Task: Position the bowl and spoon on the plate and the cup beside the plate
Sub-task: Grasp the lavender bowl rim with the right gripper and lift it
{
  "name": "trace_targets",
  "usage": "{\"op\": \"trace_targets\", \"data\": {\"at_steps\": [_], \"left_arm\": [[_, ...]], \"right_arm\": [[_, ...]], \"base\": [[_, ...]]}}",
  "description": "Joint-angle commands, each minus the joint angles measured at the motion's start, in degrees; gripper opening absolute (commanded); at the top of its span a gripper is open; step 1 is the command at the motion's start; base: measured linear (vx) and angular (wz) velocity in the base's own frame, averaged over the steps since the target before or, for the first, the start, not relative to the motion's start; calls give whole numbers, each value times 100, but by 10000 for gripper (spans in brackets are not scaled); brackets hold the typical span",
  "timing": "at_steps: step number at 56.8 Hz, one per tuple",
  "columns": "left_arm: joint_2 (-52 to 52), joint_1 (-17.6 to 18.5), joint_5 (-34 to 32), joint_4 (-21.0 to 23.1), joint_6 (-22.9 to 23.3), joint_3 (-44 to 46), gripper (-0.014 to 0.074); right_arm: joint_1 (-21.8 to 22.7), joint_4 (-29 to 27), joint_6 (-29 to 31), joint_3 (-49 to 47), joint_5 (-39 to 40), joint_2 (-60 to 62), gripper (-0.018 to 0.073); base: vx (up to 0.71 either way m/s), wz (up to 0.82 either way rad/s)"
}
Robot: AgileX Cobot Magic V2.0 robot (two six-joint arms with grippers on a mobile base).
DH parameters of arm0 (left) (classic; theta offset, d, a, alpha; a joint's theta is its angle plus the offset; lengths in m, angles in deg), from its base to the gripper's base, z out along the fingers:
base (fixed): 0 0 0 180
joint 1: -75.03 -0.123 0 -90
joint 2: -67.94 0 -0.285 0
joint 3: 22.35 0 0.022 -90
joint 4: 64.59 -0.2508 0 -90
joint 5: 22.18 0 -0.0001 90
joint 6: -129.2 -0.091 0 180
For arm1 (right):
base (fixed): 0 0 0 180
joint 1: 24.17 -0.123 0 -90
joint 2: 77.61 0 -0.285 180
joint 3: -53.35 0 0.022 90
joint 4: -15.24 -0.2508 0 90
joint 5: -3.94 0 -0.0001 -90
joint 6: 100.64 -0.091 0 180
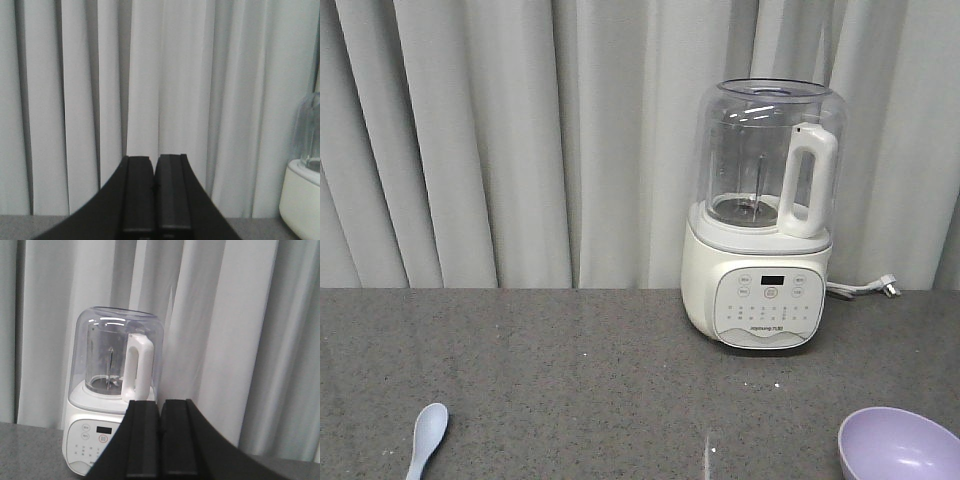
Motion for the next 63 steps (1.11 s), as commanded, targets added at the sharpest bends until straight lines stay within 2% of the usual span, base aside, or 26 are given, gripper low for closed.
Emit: {"op": "trace_targets", "data": {"at_steps": [1,6,11,17,18,25,31,34,37,43,49,59,63], "left_arm": [[-107,10,-441,8,-2,218,11],[-107,10,-441,8,-2,218,48],[-107,10,-441,-35,-7,218,137],[-107,10,-436,-310,-7,218,279],[-107,10,-436,-331,-7,218,309],[-107,10,-436,-315,6,218,482],[-107,10,-386,-201,255,218,555],[-107,10,-348,-122,384,218,561],[-107,10,-294,-122,386,218,559],[-107,10,-205,-122,346,218,559],[-107,10,-80,-133,346,218,559],[-107,10,190,-145,294,218,559],[-107,10,240,-172,289,218,559]], "right_arm": [[12,-20,54,-205,424,-116,-4],[12,-15,54,-205,402,-116,22],[12,-15,54,-205,402,-110,106],[12,-15,54,-205,382,-110,277],[12,-15,54,-205,389,-110,327],[12,-15,50,-205,507,-110,557],[12,-71,-48,-205,506,-110,659],[33,-144,-378,-341,118,-157,662],[33,-92,-681,-645,-675,-337,648],[33,519,-1413,-1439,-2379,-1286,602],[33,871,-1892,-2187,-3588,-2466,571],[33,804,-1893,-2521,-3961,-4059,564],[210,727,-1887,-2521,-3950,-4451,564]], "base": [[0,0],[0,0],[0,0],[0,0],[0,0],[0,0],[0,0],[0,0],[0,0],[0,0],[0,0],[0,0],[0,0]]}}
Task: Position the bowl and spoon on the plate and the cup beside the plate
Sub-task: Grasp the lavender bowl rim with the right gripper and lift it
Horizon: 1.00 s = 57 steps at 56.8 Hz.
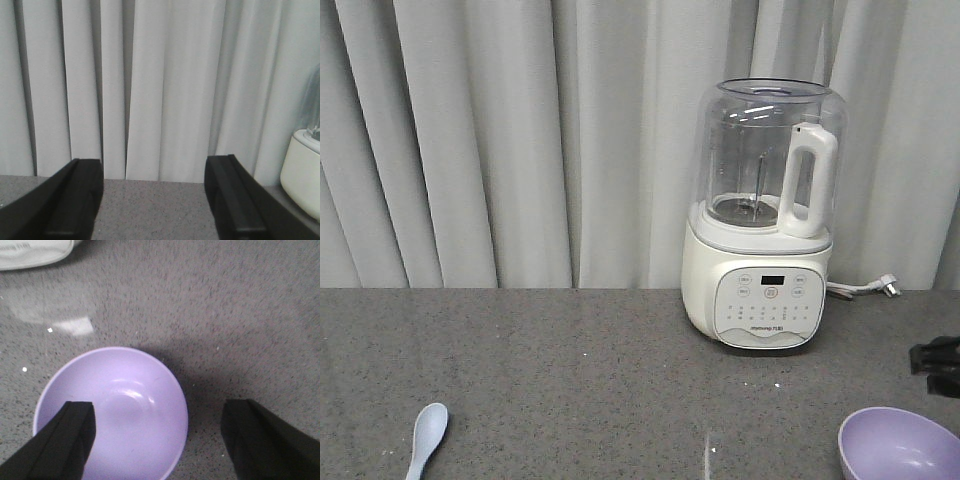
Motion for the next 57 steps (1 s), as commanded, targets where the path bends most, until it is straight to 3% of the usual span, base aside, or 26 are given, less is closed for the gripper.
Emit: {"op": "trace_targets", "data": {"at_steps": [1,6,17,35,41,46,53,55,57], "left_arm": [[-9,10,-354,2,-14,206,559],[-9,16,-297,2,-14,206,559],[-9,16,-263,2,-14,206,559],[-9,11,-224,2,-14,206,559],[-9,11,-174,2,-14,206,559],[-9,11,-94,2,-14,206,559],[-15,11,35,2,-14,206,559],[-15,11,67,2,-14,206,559],[-15,11,100,2,-14,206,559]], "right_arm": [[260,11,-21,-213,206,-351,564],[767,-570,211,-202,313,-663,564],[1632,-2288,1926,-202,303,-1106,564],[1692,-2431,2229,-202,413,-1777,564],[1692,-2431,2229,-202,474,-1948,527],[1692,-2431,2229,-202,565,-1979,406],[1692,-2439,2236,-202,574,-1974,41],[1692,-2450,2247,-202,563,-1963,-16],[1692,-2465,2247,-202,563,-1937,-15]], "base": [[0,0],[0,0],[0,0],[0,0],[0,0],[0,0],[0,0],[0,0],[0,0]]}}
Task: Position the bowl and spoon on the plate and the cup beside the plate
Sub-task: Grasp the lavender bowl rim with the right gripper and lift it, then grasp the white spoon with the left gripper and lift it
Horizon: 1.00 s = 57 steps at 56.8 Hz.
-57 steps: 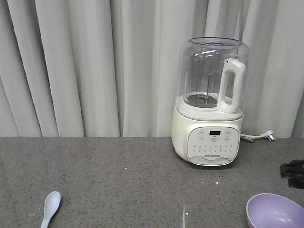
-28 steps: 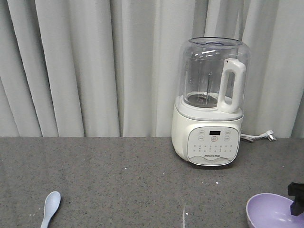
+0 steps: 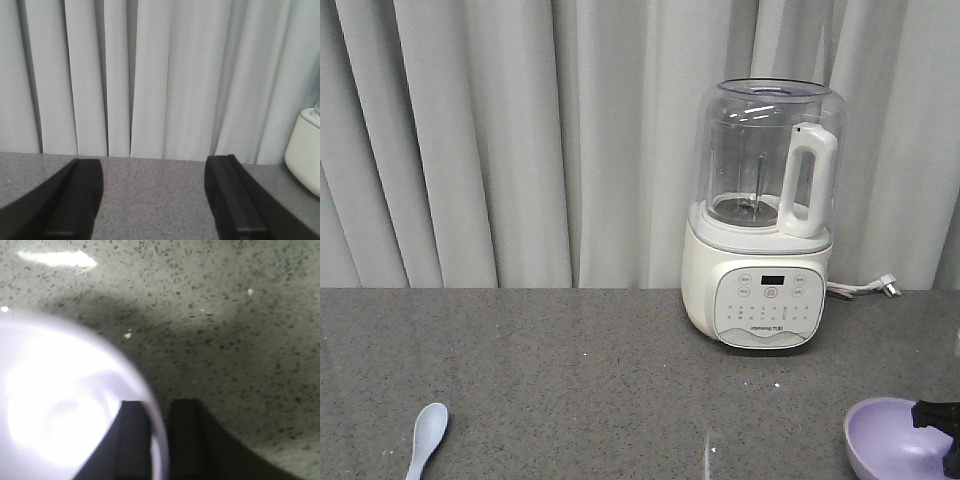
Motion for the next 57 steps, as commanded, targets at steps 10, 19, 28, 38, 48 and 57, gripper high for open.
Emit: {"op": "trace_targets", "data": {"at_steps": [10,19,28,38,48,57], "left_arm": [[-139,11,310,7,8,348,559],[-850,17,1420,181,-421,1038,559],[-1986,17,2468,1333,-1621,1862,559],[-3496,17,3265,2441,-2435,2407,559],[-4560,17,3372,2350,-2322,2612,548],[-5183,55,3442,2363,-2175,2776,507]], "right_arm": [[21,-61,116,-163,449,773,-11],[21,-526,531,-163,729,1454,-10],[21,-963,895,-163,771,2005,-10],[21,-1092,1045,-163,765,2377,-9],[21,-1125,1045,-163,717,2446,-9],[21,-1125,1045,-163,717,2446,-9]], "base": [[0,0],[0,0],[0,0],[0,0],[0,0],[0,0]]}}
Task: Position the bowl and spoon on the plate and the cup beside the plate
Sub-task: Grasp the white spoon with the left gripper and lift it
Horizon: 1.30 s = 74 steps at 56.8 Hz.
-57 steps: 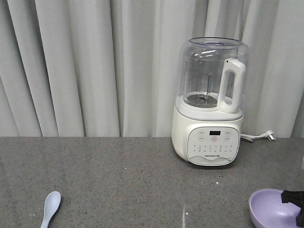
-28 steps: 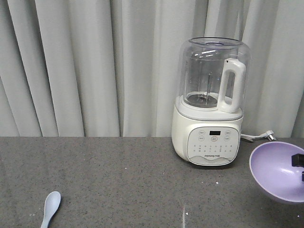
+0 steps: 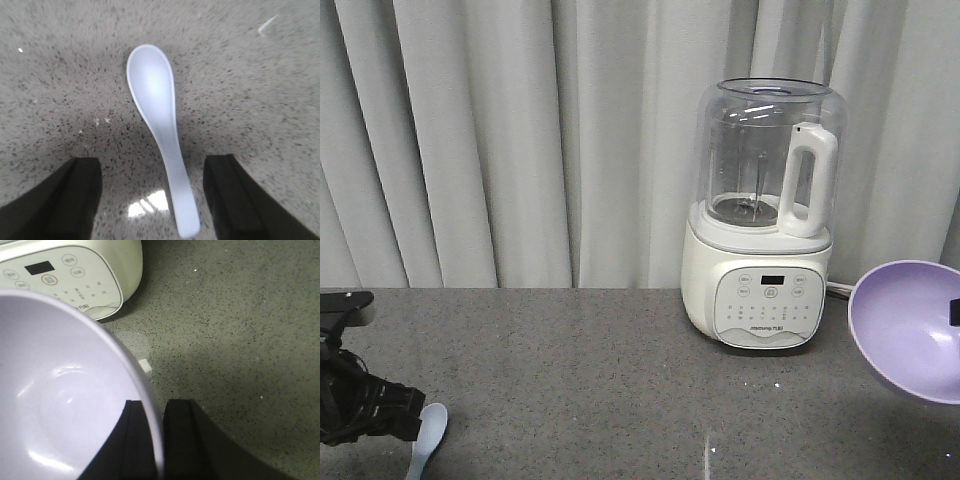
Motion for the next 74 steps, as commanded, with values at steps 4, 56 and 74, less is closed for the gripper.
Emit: {"op": "trace_targets", "data": {"at_steps": [4,56,74], "left_arm": [[-212,172,-90,94,83,281,488],[-663,818,12,-1121,733,444,-7],[1756,818,-806,-927,627,427,-6]], "right_arm": [[21,-138,53,-154,365,186,-9],[21,-188,48,-154,317,246,-9],[21,-578,595,-100,61,1060,-9]], "base": [[0,0],[0,0],[0,0]]}}
